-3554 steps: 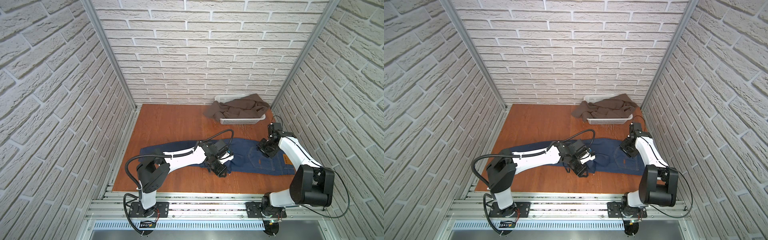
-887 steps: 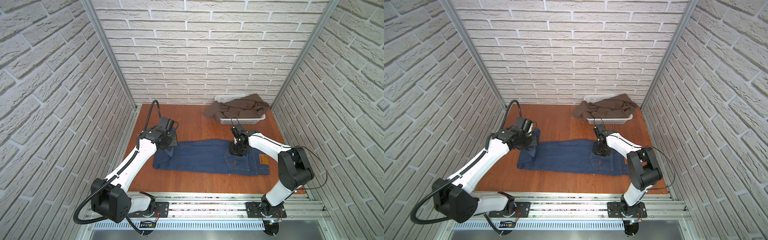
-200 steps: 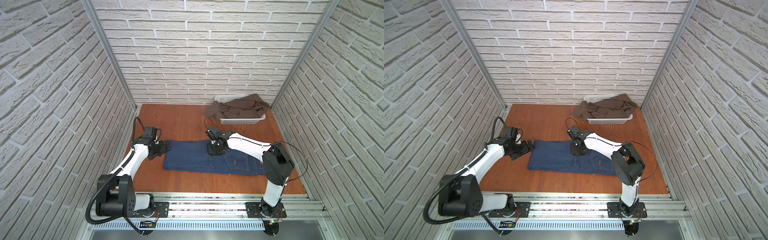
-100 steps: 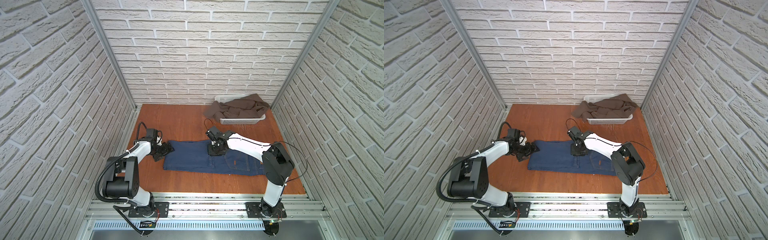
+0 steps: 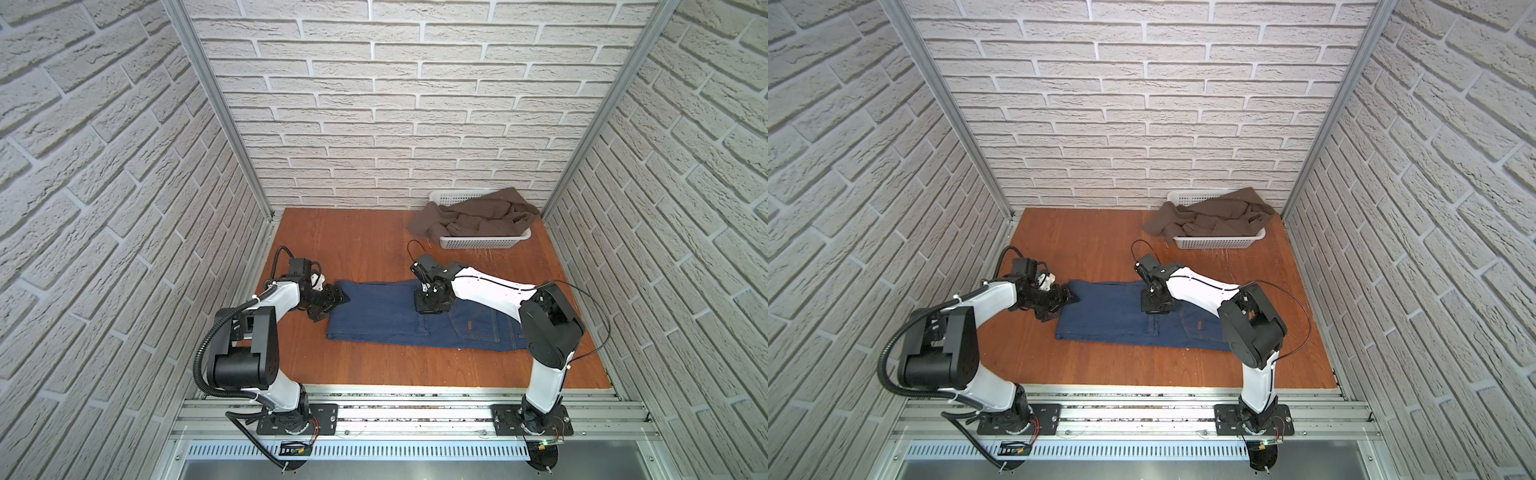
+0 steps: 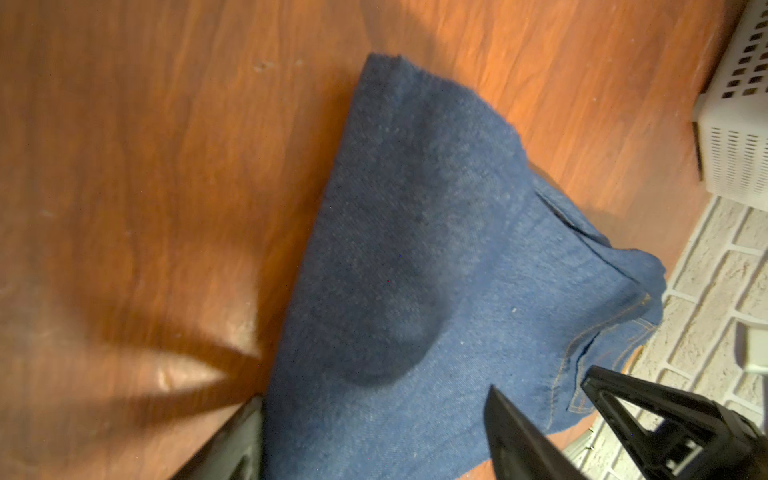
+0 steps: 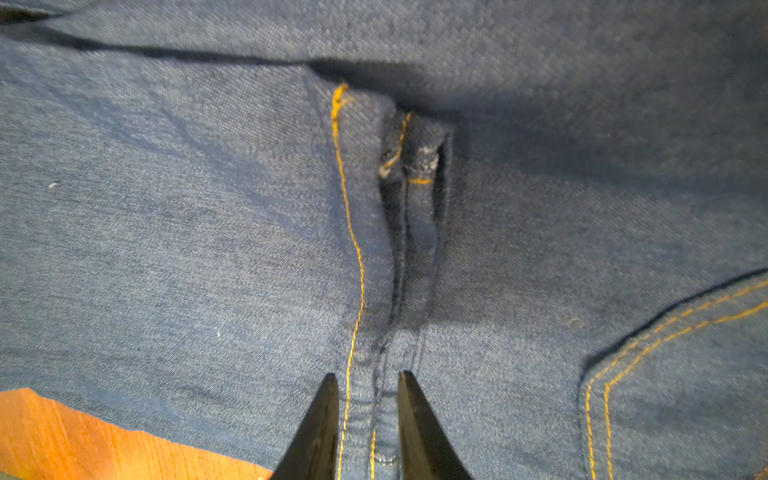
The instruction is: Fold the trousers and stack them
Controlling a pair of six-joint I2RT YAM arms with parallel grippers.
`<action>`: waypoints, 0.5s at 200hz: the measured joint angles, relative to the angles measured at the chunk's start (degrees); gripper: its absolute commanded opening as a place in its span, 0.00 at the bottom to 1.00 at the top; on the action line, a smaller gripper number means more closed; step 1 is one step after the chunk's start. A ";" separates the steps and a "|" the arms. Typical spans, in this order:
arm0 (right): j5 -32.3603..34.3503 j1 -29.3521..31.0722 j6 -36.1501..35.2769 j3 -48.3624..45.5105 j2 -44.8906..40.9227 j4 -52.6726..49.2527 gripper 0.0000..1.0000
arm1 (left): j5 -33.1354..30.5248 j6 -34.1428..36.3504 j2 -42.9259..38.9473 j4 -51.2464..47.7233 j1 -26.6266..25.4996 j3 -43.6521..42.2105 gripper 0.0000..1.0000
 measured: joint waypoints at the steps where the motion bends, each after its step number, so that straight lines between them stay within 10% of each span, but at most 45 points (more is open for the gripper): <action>1: -0.04 0.00 0.02 0.00 0.00 0.00 0.27 | 0.07 0.02 -0.02 -0.02 0.00 0.00 0.75; 100: -1.03 -0.15 0.00 0.00 0.00 0.02 0.26 | 1.99 2.12 -1.84 -1.66 1.11 0.00 0.56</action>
